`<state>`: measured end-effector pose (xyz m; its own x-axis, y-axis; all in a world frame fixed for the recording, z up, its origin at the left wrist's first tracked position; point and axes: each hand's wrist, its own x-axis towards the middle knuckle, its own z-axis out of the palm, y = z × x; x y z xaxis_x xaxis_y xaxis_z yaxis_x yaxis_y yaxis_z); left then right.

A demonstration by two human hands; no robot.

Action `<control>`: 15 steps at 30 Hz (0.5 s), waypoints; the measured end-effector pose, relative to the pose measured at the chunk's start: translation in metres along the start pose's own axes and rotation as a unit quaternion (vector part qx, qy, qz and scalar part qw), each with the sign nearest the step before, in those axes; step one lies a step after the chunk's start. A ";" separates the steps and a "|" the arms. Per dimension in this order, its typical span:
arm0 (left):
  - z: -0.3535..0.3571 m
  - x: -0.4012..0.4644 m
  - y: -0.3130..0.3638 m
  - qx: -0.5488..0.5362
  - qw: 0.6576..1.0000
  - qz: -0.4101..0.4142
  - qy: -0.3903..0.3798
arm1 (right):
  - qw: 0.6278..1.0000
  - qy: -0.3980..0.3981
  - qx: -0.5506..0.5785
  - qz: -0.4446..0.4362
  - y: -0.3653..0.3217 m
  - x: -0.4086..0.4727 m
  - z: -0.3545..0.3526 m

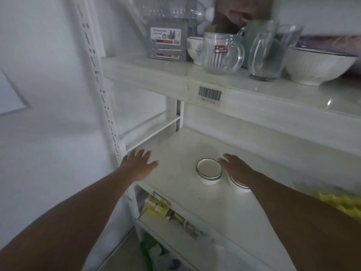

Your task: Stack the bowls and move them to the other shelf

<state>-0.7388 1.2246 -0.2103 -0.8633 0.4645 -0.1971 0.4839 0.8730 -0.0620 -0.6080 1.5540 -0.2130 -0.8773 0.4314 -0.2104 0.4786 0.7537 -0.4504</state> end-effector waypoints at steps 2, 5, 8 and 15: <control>-0.001 -0.019 -0.024 -0.016 0.999 -0.028 -0.009 | 0.998 -0.034 -0.041 -0.036 -0.026 0.005 0.011; -0.003 -0.053 -0.057 -0.077 0.992 -0.103 -0.010 | 0.995 -0.057 -0.031 -0.081 -0.071 0.014 0.035; 0.006 -0.089 -0.093 -0.102 0.979 -0.176 -0.010 | 0.987 -0.089 -0.001 -0.131 -0.124 0.016 0.059; 0.024 -0.185 -0.146 -0.101 0.935 -0.338 -0.029 | 0.935 -0.196 -0.045 -0.291 -0.242 0.021 0.117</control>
<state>-0.6468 1.0075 -0.1882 -0.9504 -0.2073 -0.2319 -0.2116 0.9773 -0.0066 -0.7463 1.3224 -0.2094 -0.9270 -0.2676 -0.2627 -0.0991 0.8506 -0.5164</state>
